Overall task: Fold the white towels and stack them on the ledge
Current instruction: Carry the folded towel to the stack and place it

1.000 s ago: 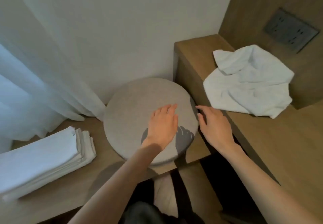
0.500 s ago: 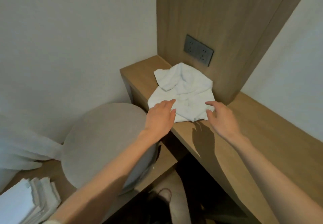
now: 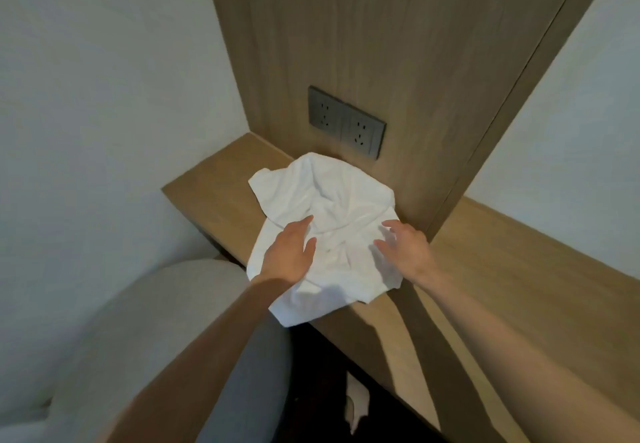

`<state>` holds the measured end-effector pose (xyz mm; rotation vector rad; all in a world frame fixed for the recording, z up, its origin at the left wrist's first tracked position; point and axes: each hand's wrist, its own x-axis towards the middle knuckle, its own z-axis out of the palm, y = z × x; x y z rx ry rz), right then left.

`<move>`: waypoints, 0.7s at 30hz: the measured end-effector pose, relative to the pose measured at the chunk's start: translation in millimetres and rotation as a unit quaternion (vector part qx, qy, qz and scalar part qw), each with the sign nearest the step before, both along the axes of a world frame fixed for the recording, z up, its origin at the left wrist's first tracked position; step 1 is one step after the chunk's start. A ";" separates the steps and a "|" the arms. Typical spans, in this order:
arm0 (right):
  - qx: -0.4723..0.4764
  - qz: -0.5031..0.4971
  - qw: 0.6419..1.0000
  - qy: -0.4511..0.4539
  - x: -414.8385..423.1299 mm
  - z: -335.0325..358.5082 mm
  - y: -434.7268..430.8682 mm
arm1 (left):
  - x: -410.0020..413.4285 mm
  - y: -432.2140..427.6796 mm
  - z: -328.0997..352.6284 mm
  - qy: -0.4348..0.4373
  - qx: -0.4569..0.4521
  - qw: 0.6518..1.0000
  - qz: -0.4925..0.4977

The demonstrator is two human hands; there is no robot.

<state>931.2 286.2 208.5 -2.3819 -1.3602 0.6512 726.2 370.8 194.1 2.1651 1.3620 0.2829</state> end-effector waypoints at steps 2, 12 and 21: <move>-0.032 0.028 0.998 -0.056 1.4 -12.4 11.2 | 9.7 21.2 -14.5 0.017 -0.025 1.000 0.004; -0.020 0.073 0.991 -0.108 14.0 -25.6 22.7 | 37.6 54.3 -45.3 -0.014 0.001 0.998 0.057; 0.105 0.070 0.986 -0.104 23.1 12.6 -3.7 | 26.4 28.4 -26.1 -0.117 -0.103 0.981 0.112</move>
